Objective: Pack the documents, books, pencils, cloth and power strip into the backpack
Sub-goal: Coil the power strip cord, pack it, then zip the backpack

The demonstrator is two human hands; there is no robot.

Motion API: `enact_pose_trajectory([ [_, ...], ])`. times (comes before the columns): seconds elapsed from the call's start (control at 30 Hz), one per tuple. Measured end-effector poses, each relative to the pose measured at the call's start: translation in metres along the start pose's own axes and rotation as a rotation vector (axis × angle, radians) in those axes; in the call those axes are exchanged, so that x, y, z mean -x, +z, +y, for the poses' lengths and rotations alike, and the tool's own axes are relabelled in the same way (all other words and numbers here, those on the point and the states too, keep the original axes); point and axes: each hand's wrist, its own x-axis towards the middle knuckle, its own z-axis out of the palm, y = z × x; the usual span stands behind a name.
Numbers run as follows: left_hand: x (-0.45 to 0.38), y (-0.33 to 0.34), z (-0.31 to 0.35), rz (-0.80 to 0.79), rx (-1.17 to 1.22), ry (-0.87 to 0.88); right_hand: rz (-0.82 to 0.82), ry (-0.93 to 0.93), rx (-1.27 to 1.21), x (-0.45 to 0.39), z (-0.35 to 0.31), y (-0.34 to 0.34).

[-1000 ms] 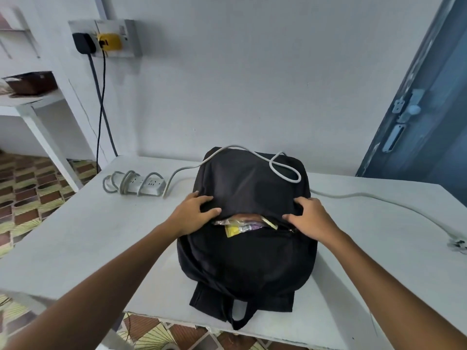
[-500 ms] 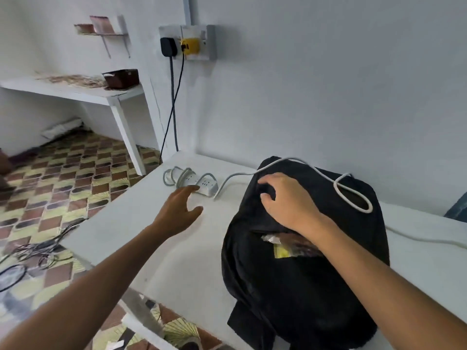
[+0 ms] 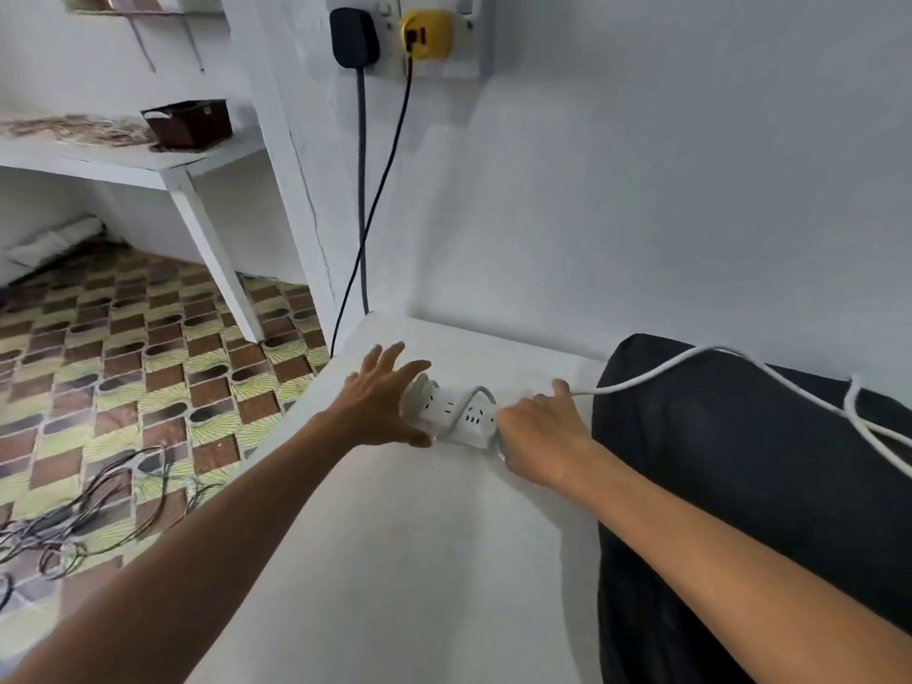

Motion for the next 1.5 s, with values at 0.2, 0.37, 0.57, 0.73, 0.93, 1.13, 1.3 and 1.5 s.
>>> enact_pose_trajectory([
  [0.2, -0.02, -0.001, -0.017, -0.026, 0.06, 0.076, -0.069, 0.021, 0.063, -0.012, 0.0, 0.002],
  [0.37, -0.017, 0.001, -0.027, 0.023, 0.243, 0.131, -0.058, 0.15, 0.013, -0.016, 0.012, -0.007],
  [0.57, -0.003, -0.013, -0.03, 0.155, 0.422, 0.136, -0.002, 0.354, -0.053, -0.007, 0.045, -0.025],
  [0.73, 0.008, -0.029, -0.026, 0.179, 0.527, 0.107, 0.087, 0.252, -0.393, 0.001, 0.065, -0.042],
  [0.93, 0.019, -0.054, 0.002, 0.226, 0.593, 0.129, 0.144, -0.069, -0.985, 0.002, 0.038, -0.061],
  [1.13, 0.029, -0.075, 0.017, 0.195, 0.68, 0.141, 0.233, 0.034, -1.337, 0.007, 0.036, -0.059],
  [1.3, 0.03, -0.078, 0.029, 0.225, 0.593, 0.179, 0.33, 0.097, -1.292, 0.007, 0.029, -0.057],
  [1.5, 0.033, -0.078, 0.036, 0.264, 0.364, 0.244, 0.309, 0.098, -1.066, 0.012, 0.029, -0.063],
])
